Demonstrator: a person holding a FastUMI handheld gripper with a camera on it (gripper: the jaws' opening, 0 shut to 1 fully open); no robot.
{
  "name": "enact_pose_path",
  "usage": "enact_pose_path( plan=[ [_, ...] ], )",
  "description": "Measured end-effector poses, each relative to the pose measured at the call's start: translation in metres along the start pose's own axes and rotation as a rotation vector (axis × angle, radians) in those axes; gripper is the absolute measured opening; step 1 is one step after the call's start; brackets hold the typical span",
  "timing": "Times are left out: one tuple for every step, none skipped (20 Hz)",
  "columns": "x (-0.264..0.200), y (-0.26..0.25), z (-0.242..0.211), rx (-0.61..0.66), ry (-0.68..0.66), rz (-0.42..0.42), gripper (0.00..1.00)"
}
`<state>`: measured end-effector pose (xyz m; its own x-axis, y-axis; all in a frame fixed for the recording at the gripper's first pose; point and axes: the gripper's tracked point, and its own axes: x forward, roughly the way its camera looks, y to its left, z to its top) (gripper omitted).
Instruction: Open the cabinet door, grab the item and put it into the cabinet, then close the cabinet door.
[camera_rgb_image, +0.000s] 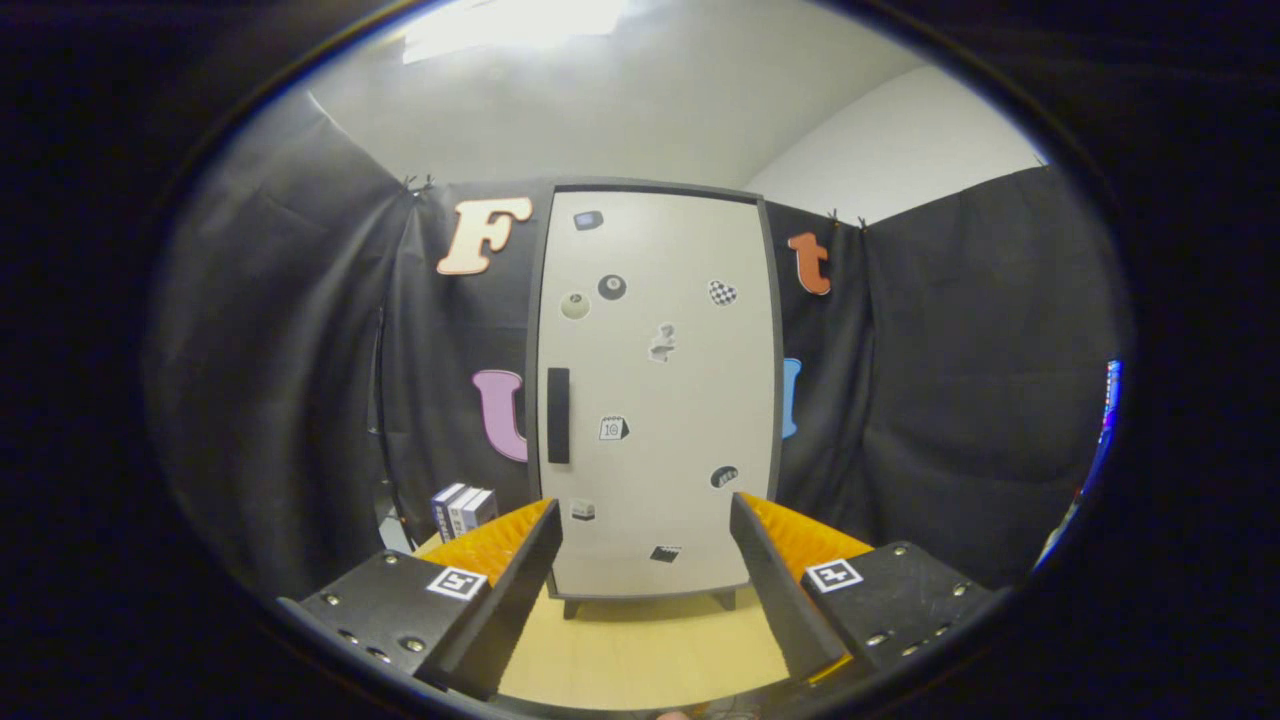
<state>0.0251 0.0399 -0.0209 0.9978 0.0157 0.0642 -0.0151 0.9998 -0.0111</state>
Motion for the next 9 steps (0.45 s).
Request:
enact_pose_path(
  plan=[
    [-0.0002,0.0008,-0.0009,0.001,0.006,0.001,1.00],
    [-0.0007,0.0023,-0.0007,0.000,0.006,0.006,1.00],
    [-0.0004,0.0015,0.0007,-0.001,0.004,0.003,1.00],
    [-0.0005,0.0013,0.0007,0.001,0.002,0.001,1.00],
    [-0.0006,0.0030,0.0011,0.005,0.003,0.003,1.00],
    [-0.0001,0.0039,0.0002,0.008,0.006,0.004,1.00],
    [0.0003,0.0039,-0.0010,0.007,0.012,-0.001,1.00],
    [0.0005,0.0073,-0.0017,0.005,0.013,0.008,1.00],
    [0.0008,0.0082,-0.0020,0.000,0.016,0.009,1.00]
  ],
)
